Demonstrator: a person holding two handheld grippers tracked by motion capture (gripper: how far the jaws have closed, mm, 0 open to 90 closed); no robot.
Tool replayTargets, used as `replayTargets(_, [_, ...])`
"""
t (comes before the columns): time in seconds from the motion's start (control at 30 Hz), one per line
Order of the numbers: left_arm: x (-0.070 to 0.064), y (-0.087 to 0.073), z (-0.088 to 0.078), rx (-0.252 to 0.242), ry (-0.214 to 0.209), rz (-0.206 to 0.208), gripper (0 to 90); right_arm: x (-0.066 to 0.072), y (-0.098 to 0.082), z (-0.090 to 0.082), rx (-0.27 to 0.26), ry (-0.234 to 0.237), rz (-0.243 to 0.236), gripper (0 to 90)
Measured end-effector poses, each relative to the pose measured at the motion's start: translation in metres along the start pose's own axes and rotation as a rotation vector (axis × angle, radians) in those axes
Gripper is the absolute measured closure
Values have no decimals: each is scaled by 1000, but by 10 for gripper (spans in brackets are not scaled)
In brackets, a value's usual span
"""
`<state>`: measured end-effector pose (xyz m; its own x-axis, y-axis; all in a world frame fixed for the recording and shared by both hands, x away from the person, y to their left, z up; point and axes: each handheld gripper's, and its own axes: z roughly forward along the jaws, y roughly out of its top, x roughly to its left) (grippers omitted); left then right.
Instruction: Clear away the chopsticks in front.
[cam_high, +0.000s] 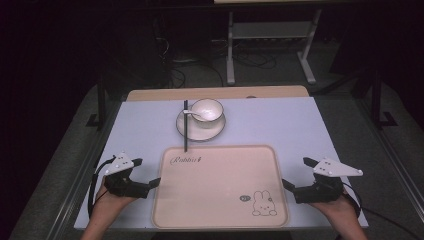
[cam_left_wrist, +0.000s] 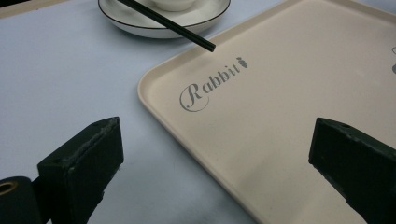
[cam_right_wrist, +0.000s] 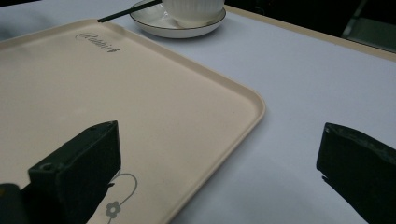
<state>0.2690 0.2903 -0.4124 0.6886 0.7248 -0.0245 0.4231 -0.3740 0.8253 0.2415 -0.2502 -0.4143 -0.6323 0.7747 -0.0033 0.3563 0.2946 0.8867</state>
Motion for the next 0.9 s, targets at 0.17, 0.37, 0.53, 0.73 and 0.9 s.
replayTargets(0.17, [1,6,4,3,-6,-5,23,-3,-1,2,1,1,12,0])
replayTargets(0.37, [3,19,11,14,0,3,23,-6,-1,6,13,8,14,0])
replayTargets(0.53, [7,28,18,25,13,10,24,-6,0,8,13,15,13,0])
replayTargets(0.73, [13,42,27,31,27,16,41,-2,3,7,6,7,1,0])
replayTargets(0.9, [18,54,32,23,34,23,46,1,6,8,1,8,-3,0])
